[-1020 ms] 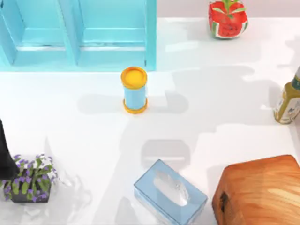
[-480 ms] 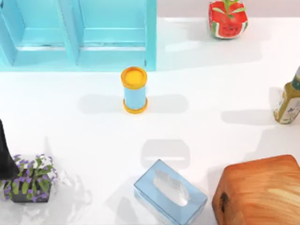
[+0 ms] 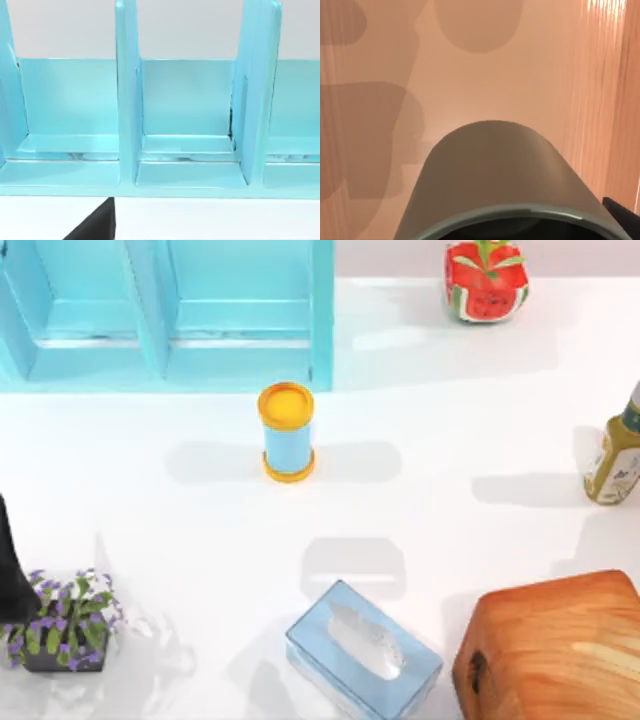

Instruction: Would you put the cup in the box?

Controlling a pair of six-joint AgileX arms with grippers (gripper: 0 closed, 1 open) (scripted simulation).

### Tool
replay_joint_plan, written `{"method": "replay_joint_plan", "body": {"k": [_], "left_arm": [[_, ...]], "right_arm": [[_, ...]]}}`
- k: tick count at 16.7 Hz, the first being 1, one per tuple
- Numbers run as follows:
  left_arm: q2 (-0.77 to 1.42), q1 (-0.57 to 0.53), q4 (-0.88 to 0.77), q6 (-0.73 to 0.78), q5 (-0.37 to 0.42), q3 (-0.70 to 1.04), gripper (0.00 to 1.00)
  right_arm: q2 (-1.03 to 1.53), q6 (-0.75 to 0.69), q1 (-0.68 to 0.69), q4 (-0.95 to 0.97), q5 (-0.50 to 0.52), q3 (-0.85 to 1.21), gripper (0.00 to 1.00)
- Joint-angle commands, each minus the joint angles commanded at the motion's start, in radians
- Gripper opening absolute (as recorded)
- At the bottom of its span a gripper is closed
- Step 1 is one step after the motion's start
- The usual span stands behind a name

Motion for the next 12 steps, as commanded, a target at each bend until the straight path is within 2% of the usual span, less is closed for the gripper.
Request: {"method": "replay_joint_plan", "body": {"k": [4,8,12], "left_arm": [[0.0,0.0,0.0,0.0,0.0,0.0,1.0],[0.0,0.0,0.0,0.0,0.0,0.0,1.0],[0.0,0.0,0.0,0.0,0.0,0.0,1.0]], "right_arm": [[0.005,0.01,0.009,0.128,0.002,-0.126,0.0],[0.007,0.011,0.01,0.136,0.002,-0.133,0.0],[0.007,0.011,0.01,0.136,0.002,-0.133,0.3]]}}
